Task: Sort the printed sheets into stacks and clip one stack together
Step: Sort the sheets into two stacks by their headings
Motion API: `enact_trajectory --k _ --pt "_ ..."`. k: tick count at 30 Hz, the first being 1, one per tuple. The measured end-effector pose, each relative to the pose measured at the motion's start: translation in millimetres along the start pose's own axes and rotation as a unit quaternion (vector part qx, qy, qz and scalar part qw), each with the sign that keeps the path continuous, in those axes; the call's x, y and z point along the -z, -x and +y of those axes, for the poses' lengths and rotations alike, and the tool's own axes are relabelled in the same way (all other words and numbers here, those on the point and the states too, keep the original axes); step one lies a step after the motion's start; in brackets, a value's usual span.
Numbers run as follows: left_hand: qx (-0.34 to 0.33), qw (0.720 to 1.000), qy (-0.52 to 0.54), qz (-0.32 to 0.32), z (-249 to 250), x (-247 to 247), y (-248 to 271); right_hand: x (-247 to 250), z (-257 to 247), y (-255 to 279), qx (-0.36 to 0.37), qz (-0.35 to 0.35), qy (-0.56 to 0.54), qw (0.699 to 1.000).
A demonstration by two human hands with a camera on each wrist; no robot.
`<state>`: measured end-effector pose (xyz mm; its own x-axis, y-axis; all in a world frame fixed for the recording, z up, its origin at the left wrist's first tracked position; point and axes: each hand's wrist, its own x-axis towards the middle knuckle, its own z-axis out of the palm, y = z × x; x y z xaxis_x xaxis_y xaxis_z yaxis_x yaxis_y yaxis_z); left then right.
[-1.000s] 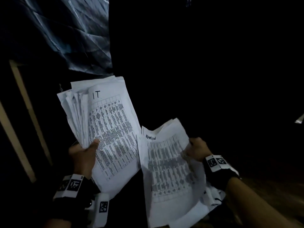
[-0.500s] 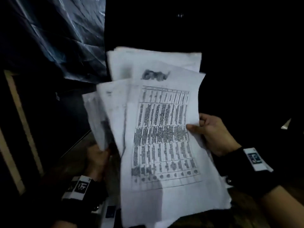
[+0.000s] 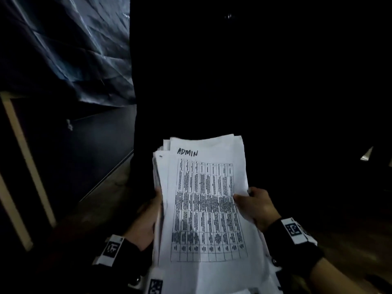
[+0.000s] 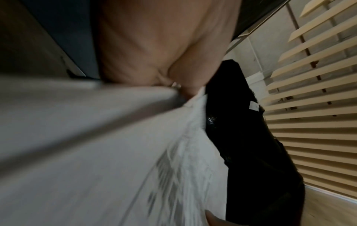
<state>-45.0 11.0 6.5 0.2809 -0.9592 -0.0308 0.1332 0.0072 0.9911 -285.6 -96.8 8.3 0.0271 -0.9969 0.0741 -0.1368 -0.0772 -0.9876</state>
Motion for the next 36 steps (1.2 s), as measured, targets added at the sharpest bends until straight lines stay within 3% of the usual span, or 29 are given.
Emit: enact_trajectory --k 3,7,12,14,17,20,29,36 --pt "-0.051 0.998 -0.037 0.028 6.8 -15.3 5.4 -7.1 -2.3 8.9 0.017 0.047 -0.003 0.999" --pt "-0.168 0.972 -0.116 0.118 22.6 -30.1 0.2 -7.7 -34.1 24.0 0.168 0.126 0.090 0.973" --pt "-0.242 0.945 -0.153 0.157 62.8 -37.7 -4.1 -5.8 -82.6 35.7 0.309 0.120 0.034 0.943" --pt "-0.248 0.946 -0.138 0.157 68.6 -39.0 -0.2 -3.4 -91.2 37.9 0.311 0.082 0.018 0.947" --pt "-0.200 0.970 -0.060 0.124 57.0 -37.5 2.6 3.2 -86.0 39.7 0.309 0.049 0.035 0.949" --pt "-0.215 0.969 -0.031 0.115 45.6 -40.4 6.1 6.3 -74.5 39.1 0.276 0.014 0.038 0.960" --pt "-0.218 0.973 0.007 0.074 48.6 -37.2 4.5 16.0 -88.5 18.8 0.291 -0.011 -0.034 0.956" --pt "-0.208 0.967 -0.050 0.139 47.4 -40.4 1.0 5.0 -99.4 21.8 0.257 0.009 -0.012 0.966"
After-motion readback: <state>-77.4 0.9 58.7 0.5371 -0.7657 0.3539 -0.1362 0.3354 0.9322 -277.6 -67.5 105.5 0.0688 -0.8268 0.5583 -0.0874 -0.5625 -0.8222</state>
